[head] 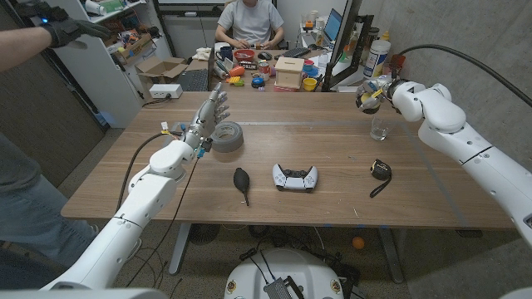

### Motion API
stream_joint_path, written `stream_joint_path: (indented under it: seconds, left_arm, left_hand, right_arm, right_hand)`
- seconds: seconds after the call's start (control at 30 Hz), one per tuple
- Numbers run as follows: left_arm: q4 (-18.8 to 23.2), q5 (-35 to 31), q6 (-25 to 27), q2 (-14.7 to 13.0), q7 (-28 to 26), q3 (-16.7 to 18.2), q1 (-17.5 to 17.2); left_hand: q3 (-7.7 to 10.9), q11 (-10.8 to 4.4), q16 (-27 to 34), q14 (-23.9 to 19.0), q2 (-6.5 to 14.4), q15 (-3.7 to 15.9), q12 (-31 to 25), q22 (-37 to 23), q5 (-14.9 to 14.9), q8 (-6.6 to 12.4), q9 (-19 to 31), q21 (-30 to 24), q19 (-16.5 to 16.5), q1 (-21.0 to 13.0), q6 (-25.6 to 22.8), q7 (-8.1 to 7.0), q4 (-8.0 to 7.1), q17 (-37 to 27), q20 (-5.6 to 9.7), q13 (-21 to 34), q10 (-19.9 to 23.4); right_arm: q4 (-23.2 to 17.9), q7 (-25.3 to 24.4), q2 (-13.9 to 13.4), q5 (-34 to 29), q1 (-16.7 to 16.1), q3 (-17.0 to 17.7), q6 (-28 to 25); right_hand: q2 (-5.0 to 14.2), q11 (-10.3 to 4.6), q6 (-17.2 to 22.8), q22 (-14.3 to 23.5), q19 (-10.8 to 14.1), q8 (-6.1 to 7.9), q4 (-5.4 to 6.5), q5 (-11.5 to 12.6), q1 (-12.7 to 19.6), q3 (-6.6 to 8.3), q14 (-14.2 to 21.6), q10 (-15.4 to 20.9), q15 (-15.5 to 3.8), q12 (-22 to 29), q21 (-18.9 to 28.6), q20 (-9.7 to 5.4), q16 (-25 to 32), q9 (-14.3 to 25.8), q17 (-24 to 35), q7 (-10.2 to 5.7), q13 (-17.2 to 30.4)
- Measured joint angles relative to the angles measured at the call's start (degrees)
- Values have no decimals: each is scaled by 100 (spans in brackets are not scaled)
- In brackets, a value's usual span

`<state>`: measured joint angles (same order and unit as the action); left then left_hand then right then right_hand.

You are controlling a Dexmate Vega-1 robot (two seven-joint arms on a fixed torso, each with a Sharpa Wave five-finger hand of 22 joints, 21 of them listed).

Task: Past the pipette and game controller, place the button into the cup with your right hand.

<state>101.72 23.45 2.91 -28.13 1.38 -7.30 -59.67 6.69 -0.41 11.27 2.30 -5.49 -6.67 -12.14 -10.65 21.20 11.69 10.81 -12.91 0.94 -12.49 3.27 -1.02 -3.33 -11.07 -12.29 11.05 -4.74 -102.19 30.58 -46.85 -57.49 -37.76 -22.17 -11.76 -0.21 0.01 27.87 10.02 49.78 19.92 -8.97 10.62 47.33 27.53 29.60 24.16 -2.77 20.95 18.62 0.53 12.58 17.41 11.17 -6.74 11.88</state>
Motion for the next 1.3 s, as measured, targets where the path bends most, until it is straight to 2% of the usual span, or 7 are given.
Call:
stream_joint_path:
  seconds: [0.27,0.47,1.3]
  left_arm:
    - [142,-31,36,-57,-35,17,-49]
    - [161,-45,49,-65,-52,19,-58]
    - [664,-157,194,-223,-166,43,-217]
  left_hand:
    - [-39,-23,0,0,0,0,0,0,0,0,0,0,0,0,-31,31,-7,0,0,0,23]
    - [-39,-31,0,0,0,0,0,0,-1,0,0,0,0,0,-53,10,-7,1,0,0,31]
    - [-38,-31,0,0,0,0,0,0,-2,0,0,22,0,0,-52,10,-7,1,0,0,31]
  right_arm:
    - [99,-41,-60,46,-25,43,-128]
    - [196,-61,-91,59,-34,59,-149]
    - [677,-528,-144,452,-21,105,-390]
  right_hand:
    - [0,0,-1,0,0,1,0,-1,1,0,0,0,0,0,-45,0,0,-2,0,0,0]
    - [-1,-30,0,0,-62,1,0,-3,1,0,0,30,0,-11,-89,63,-4,7,0,-3,-2]
    - [7,-83,93,27,-85,25,-10,20,-7,10,-1,83,0,-12,-133,37,-39,12,1,-12,-1]
